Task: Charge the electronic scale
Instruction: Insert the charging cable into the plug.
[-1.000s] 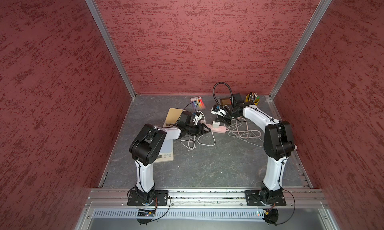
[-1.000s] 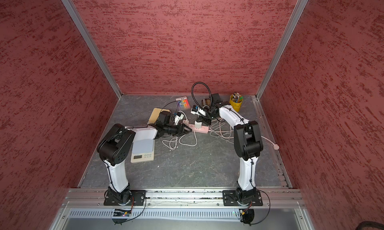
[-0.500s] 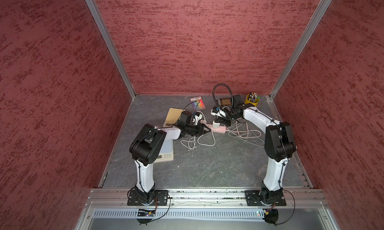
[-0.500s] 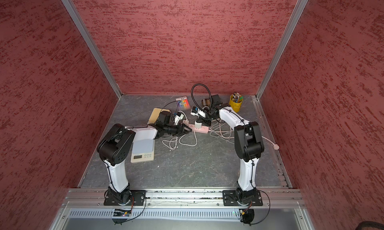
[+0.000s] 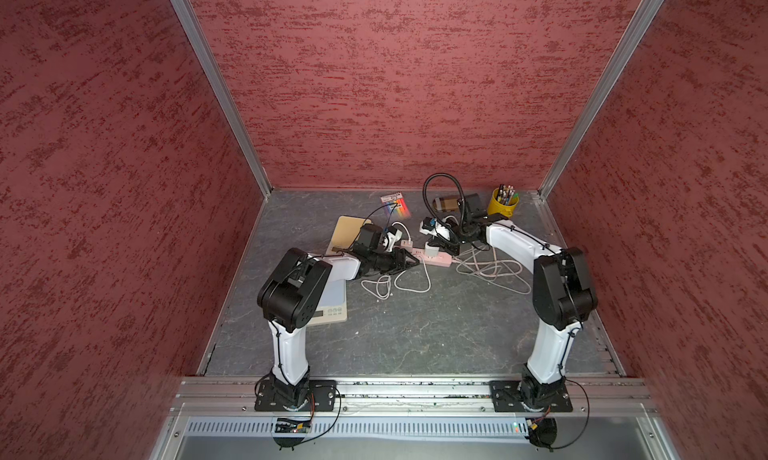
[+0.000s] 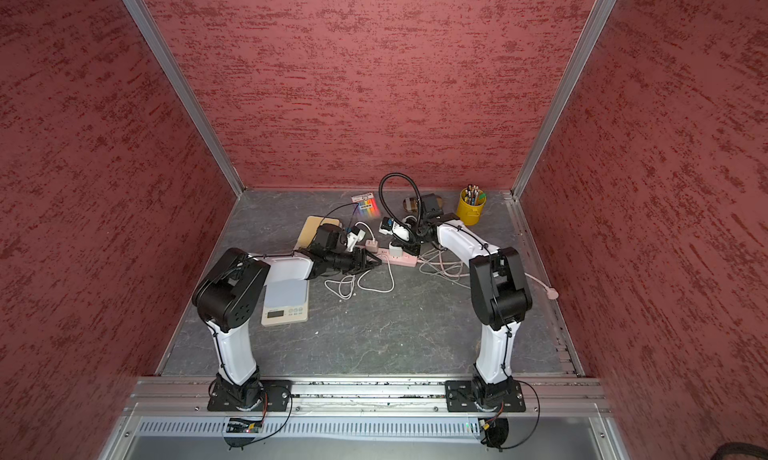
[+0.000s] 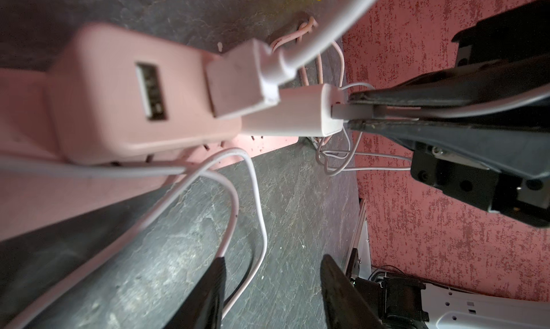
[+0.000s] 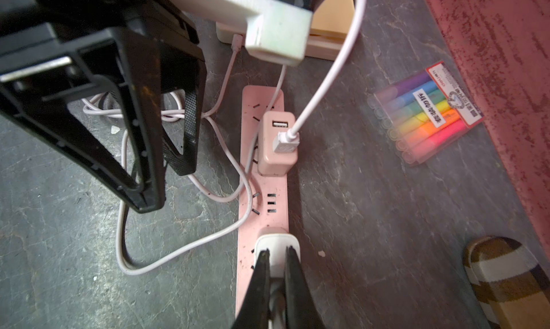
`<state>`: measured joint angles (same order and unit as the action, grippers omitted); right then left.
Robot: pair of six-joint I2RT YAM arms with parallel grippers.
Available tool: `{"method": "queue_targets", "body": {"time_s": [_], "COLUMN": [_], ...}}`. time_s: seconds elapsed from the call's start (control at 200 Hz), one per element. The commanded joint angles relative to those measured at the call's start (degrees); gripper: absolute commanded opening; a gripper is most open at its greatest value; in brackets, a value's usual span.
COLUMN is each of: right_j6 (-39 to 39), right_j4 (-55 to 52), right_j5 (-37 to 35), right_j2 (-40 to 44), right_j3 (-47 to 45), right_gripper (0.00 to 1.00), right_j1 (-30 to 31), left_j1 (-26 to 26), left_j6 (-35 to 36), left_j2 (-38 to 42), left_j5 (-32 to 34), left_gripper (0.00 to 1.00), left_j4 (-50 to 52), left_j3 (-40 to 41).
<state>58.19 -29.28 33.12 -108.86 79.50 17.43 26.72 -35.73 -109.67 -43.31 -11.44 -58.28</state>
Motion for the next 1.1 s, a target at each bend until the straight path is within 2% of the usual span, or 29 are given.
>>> {"method": "queue_targets", "body": {"time_s": [0.0, 0.065, 0.105, 0.175, 0.205, 0.286, 0.316, 0.351, 0.436, 0.611, 0.721, 0.801, 0.942, 1.007, 1.092], "right_j6": [-2.0, -4.8, -6.4, -9.6, -10.9, -15.7, -18.0, -20.5, -27.3, -45.3, -61.3, -68.9, -75.7, -77.4, -78.9], "right_j4": [-9.1, -4.6, -2.4, 1.8, 3.4, 6.2, 7.4, 8.4, 11.8, 24.1, 33.6, 31.0, 20.6, 16.6, 14.7], "right_j5": [-8.0, -7.5, -7.2, -5.8, -4.5, 0.2, 1.7, 3.0, 6.2, 7.5, 0.3, -6.2, -15.2, -15.6, -12.5], "right_j2": [-2.5, 0.8, 2.7, 5.8, 7.1, 10.1, 11.2, 12.4, 15.5, 25.1, 35.8, 41.4, 45.3, 43.6, 39.6], "right_j3": [-6.7, -6.6, -6.2, -5.6, -5.6, -5.6, -5.7, -6.3, -9.3, -20.4, -29.8, -31.3, -27.9, -25.6, -23.5], "right_gripper": [0.00, 0.00, 0.14, 0.19, 0.34, 0.58, 0.73, 0.80, 0.82, 0.77, 0.79, 0.80, 0.82, 0.81, 0.74], "right_j1": [0.3, 0.3, 0.3, 0.3, 0.3, 0.5, 0.7, 1.0, 2.0, 4.2, 4.3, 4.1, 4.1, 4.0, 4.1], "left_j1": [-0.5, -0.9, -1.0, -1.2, -1.3, -1.6, -1.7, -1.8, -1.9, -1.9, -1.9, -1.8, -1.6, -1.6, -1.4], "left_j6": [0.5, 0.9, 1.3, 1.9, 2.1, 2.7, 3.1, 3.5, 4.3, 5.5, 5.2, 4.7, 4.7, 4.4, 4.1], "left_j2": [2.5, 3.2, 3.9, 5.2, 5.8, 7.4, 8.0, 8.7, 10.3, 12.2, 12.5, 12.5, 12.6, 12.5, 12.3], "left_j5": [0.4, 0.5, 0.8, 1.3, 1.4, 1.5, 1.6, 1.7, 1.9, 1.8, 1.6, 1.0, 0.6, 0.5, 0.5], "left_gripper": [0.52, 0.52, 0.53, 0.54, 0.54, 0.55, 0.55, 0.55, 0.55, 0.55, 0.55, 0.55, 0.55, 0.55, 0.55], "left_j4": [-0.1, 0.3, 0.8, 1.3, 1.6, 2.3, 2.7, 3.0, 3.5, 4.1, 2.6, 1.8, 1.1, 0.4, -0.2], "left_j3": [0.5, 0.2, 0.1, -0.2, -0.1, 0.0, 0.1, 0.3, 0.8, 2.3, 4.4, 5.7, 7.4, 7.5, 6.7]}}
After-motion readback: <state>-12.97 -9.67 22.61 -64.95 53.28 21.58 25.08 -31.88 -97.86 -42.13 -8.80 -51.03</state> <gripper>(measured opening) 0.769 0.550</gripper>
